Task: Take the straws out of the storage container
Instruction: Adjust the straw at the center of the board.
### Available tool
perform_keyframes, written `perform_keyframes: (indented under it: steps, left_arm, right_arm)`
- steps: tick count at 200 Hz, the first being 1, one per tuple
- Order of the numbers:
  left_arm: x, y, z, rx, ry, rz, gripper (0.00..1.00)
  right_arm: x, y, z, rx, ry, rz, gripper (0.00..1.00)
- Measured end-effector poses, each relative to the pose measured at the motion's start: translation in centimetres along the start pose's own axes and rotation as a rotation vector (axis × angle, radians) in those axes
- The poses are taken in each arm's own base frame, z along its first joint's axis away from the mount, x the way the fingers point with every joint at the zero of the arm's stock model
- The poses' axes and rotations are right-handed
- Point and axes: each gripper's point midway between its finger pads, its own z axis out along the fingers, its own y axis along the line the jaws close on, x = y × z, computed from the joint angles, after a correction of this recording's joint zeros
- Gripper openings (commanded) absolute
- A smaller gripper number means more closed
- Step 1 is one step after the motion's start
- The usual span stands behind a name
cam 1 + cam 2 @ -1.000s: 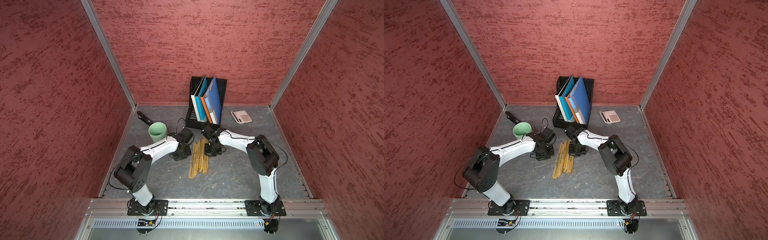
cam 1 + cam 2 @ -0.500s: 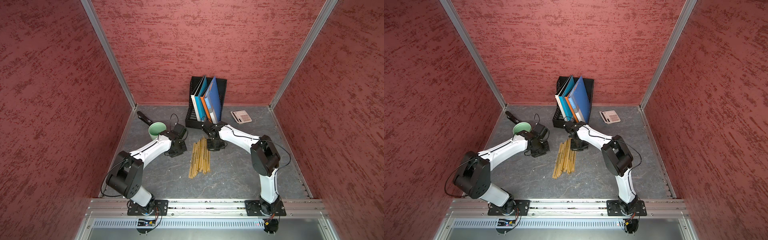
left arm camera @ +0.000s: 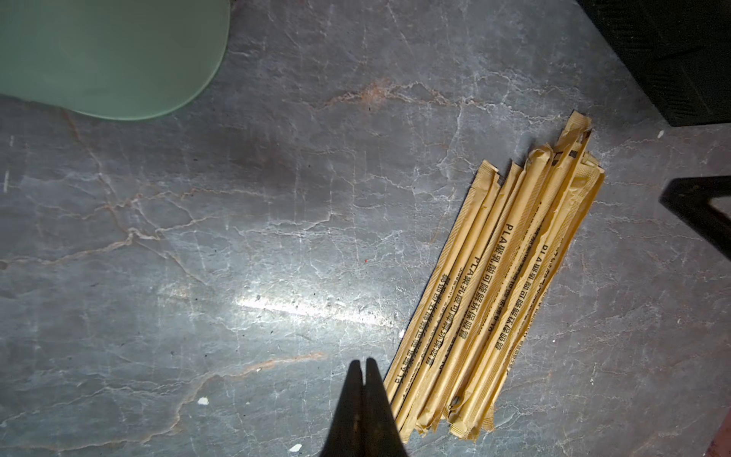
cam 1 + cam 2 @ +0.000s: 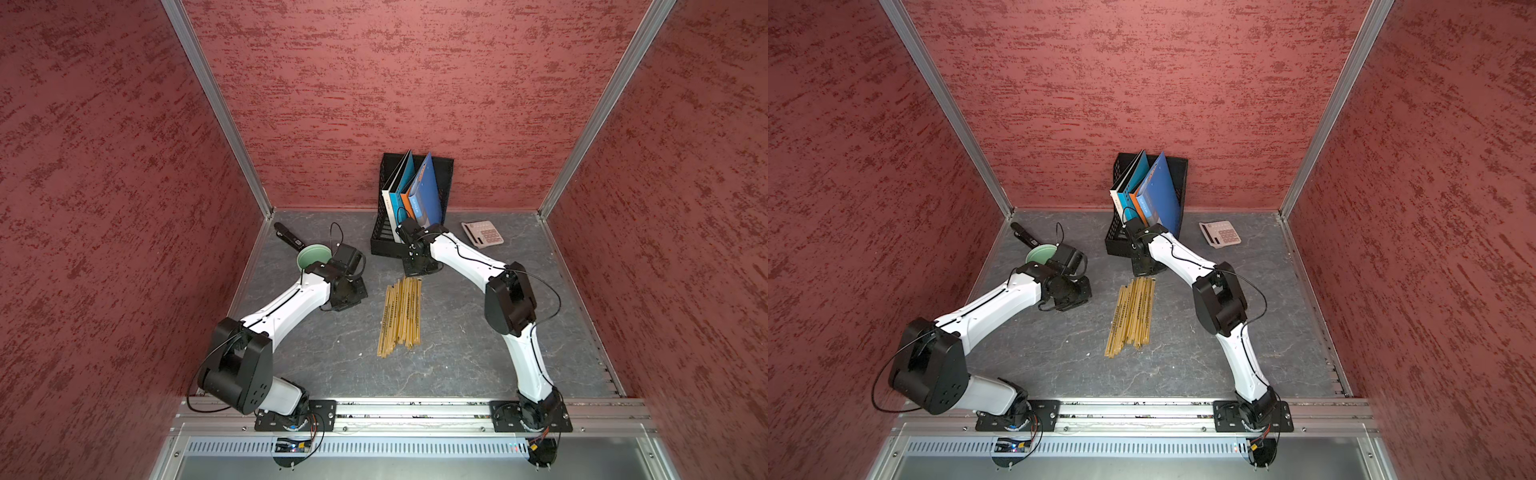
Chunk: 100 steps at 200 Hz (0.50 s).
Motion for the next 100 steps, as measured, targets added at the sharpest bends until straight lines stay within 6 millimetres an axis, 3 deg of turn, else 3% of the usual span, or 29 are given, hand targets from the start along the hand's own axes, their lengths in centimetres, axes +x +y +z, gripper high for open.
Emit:
perform_keyframes:
  steps: [22,100]
  left_arm:
    - [0.2,0.5,0.0,0.002,0.005,-0.010,0.00]
    - [0.2,0.1,0.3,0.040,0.007,-0.013,0.00]
  right_arm:
    - [0.3,-0.4,1.2,0.006,0.026,-0.023,0.00]
    - [-0.5,0.1,2.6,-0.032,0.016,-0.065,0.00]
